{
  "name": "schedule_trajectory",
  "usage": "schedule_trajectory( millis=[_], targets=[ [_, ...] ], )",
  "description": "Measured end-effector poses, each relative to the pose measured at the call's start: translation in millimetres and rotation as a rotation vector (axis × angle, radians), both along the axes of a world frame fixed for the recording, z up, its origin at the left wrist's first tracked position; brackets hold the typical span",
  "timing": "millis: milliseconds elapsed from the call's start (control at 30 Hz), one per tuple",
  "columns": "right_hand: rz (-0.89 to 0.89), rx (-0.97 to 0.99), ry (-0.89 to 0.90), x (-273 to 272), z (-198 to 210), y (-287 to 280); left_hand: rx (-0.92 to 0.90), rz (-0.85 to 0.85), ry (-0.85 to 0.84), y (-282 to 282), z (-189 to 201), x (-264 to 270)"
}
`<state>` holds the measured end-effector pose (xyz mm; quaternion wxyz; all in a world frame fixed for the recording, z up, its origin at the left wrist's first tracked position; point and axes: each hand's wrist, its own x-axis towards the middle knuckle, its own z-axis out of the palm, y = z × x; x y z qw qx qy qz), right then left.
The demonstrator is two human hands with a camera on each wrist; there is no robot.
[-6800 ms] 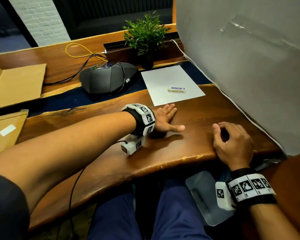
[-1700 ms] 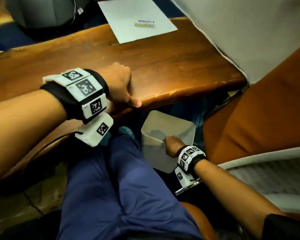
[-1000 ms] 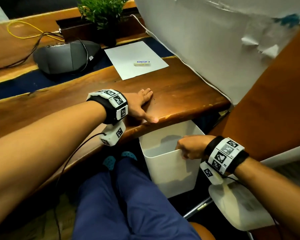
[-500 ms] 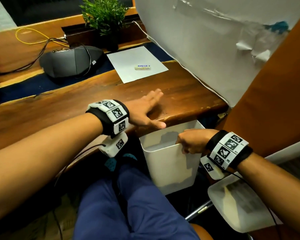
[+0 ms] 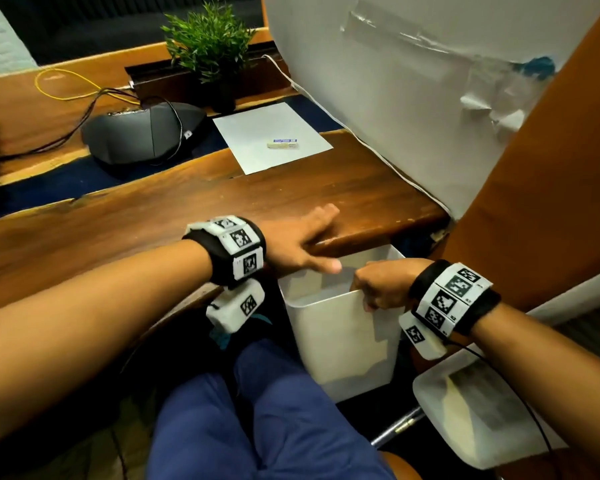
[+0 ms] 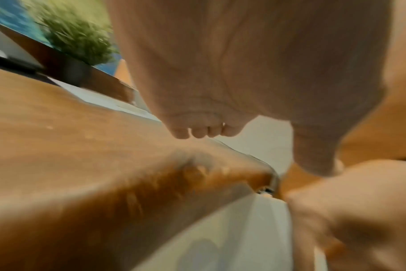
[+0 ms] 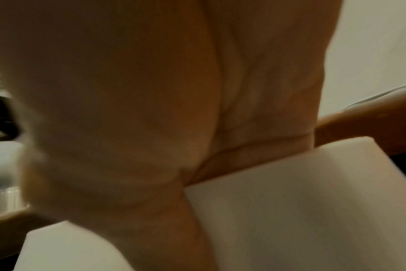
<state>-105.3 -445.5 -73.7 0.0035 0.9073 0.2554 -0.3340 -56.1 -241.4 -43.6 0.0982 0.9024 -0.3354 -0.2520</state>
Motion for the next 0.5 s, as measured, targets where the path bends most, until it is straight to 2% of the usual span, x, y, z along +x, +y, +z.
schedule_trajectory(
  millis=[100,200,300,367,433,500],
  targets=[
    [-0.013,0.014,0.023,2,0,1,0.129,0.145,-0.043,2,-1,26],
    [-0.034,0.023,0.049,5,-1,1,0.235,0.093,-0.12,-1,-24,25],
    [-0.031,0.008,0.042,8,-3,2,0.169,-0.097,-0.169,-9,-38,0],
    [-0.019,-0.01,0.022,9,-5,3,0.142,-0.202,-0.118,-14,-36,-16],
    [-0.012,-0.032,-0.003,9,-5,3,0.03,-0.205,0.032,-15,-28,-20],
    [-0.018,-0.028,0.008,8,-3,3,-0.11,-0.158,0.05,-15,-17,-9]
  ],
)
